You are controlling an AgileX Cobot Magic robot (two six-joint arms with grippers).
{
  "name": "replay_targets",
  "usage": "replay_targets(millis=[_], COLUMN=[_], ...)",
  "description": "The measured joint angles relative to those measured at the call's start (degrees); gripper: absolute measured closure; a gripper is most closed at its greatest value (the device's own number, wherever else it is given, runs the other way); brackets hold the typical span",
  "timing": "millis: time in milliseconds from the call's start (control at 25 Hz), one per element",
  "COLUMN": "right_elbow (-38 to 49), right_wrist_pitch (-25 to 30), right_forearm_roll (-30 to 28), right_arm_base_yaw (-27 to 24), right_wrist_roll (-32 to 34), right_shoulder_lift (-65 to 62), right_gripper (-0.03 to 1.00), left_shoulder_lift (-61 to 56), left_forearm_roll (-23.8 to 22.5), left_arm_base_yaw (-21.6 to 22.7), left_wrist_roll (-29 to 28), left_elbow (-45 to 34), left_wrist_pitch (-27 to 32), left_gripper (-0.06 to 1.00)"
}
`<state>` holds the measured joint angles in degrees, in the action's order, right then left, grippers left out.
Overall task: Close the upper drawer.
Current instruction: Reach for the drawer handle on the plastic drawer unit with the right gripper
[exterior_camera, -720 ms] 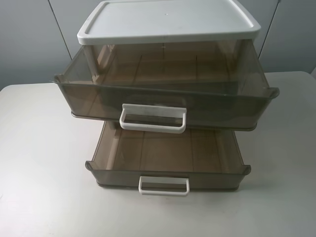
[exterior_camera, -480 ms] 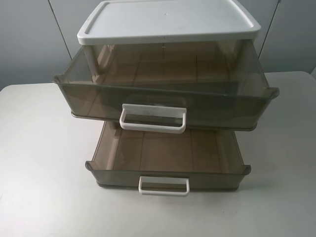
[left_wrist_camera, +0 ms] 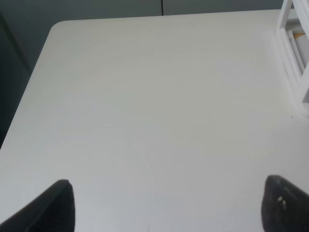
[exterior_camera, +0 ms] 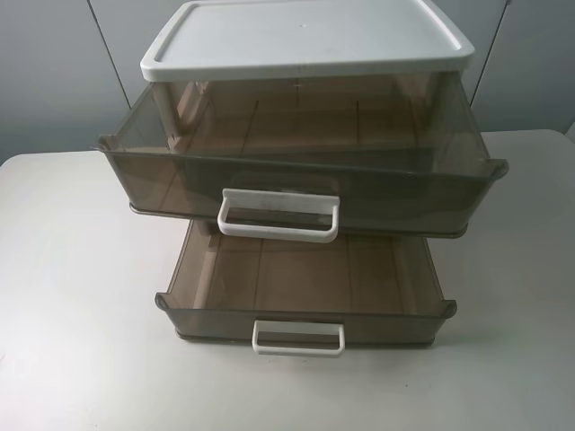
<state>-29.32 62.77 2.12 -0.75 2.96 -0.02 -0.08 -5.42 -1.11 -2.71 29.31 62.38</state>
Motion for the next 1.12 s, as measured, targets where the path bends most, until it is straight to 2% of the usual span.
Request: replay_targets(millis=[280, 480, 720, 840, 960, 1120], right_elbow=[-6.98, -13.64, -22.78, -26.30, -28.68, -31.36], right_wrist_pitch=[-0.54, -5.30, -6.29, -4.89, -3.12, -2.45], right_forearm_roll=[0.45, 3.53, 10.95, 12.76, 12.28, 10.15], right_arm_base_yaw=[0.00, 0.00, 0.39, 4.42, 12.06, 22.41], right_wrist_roll=[-0.23, -1.59, -11.71, -18.92, -24.73, -27.09], right_shoulder_lift=[8.92, 20.18, 33.94, 39.84, 43.95, 47.53], right_gripper=[0.27, 0.27, 0.27, 0.27, 0.27, 0.27], left_shoulder_lift=[0.00, 0.00, 0.00, 0.00, 0.00, 0.00], left_forearm_roll=[0.00, 0.00, 0.00, 0.00, 0.00, 0.00], left_arm_base_yaw=[0.00, 0.00, 0.00, 0.00, 0.00, 0.00], left_wrist_roll=[0.00, 0.00, 0.00, 0.00, 0.00, 0.00], left_elbow=[0.00, 0.00, 0.00, 0.00, 0.00, 0.00], left_wrist_pitch=[0.00, 0.00, 0.00, 0.00, 0.00, 0.00], left_gripper=[0.20, 0.20, 0.20, 0.20, 0.20, 0.20])
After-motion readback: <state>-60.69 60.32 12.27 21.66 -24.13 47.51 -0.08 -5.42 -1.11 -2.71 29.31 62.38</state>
